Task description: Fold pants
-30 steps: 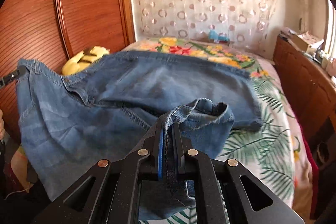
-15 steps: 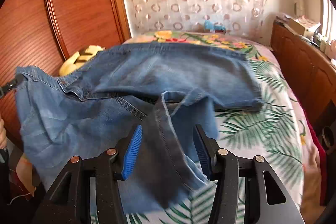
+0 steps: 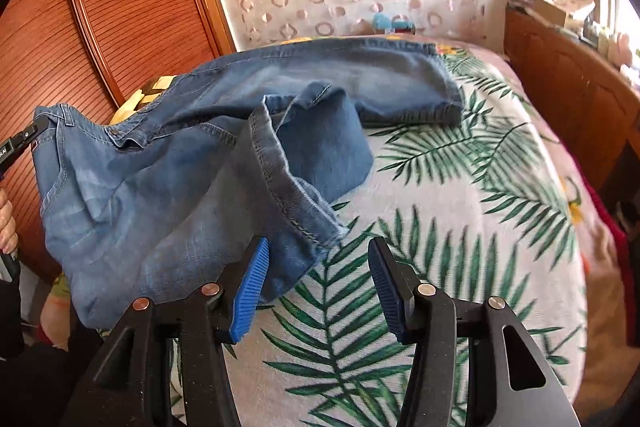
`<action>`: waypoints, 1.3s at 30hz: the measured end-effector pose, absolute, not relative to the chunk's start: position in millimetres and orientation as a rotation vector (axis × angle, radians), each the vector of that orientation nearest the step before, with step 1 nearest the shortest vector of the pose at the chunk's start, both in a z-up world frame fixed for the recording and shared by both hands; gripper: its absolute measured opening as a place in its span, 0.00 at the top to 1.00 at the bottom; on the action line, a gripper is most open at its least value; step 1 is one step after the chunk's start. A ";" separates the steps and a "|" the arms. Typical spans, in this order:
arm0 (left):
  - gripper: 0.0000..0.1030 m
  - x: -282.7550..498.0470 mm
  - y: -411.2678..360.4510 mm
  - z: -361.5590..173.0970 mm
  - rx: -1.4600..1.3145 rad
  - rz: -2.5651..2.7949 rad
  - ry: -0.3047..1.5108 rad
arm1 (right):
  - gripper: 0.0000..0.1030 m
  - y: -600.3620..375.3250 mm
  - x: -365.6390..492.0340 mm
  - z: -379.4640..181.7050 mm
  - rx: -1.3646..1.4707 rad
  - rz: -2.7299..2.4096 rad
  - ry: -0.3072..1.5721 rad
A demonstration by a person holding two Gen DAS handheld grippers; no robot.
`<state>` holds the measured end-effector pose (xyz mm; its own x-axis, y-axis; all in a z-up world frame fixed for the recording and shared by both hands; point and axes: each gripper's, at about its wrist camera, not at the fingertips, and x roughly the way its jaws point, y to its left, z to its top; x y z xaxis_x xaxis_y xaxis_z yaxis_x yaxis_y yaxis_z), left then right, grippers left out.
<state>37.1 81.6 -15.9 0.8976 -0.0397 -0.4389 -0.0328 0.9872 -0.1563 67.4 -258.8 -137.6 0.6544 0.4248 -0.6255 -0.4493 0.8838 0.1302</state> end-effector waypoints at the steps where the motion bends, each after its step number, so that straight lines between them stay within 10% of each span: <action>1: 0.89 37.1 81.6 -16.1 -0.163 -0.002 0.457 | 0.48 -256.9 70.3 -140.3 -0.027 0.507 0.705; 10: 0.89 39.2 85.0 -16.8 -0.169 -0.003 0.434 | 0.91 -246.1 98.4 -140.8 0.034 0.572 0.706; 39: 0.89 161.5 144.8 31.0 -0.220 0.066 0.368 | 0.94 -284.7 147.4 -20.8 -0.034 0.416 0.313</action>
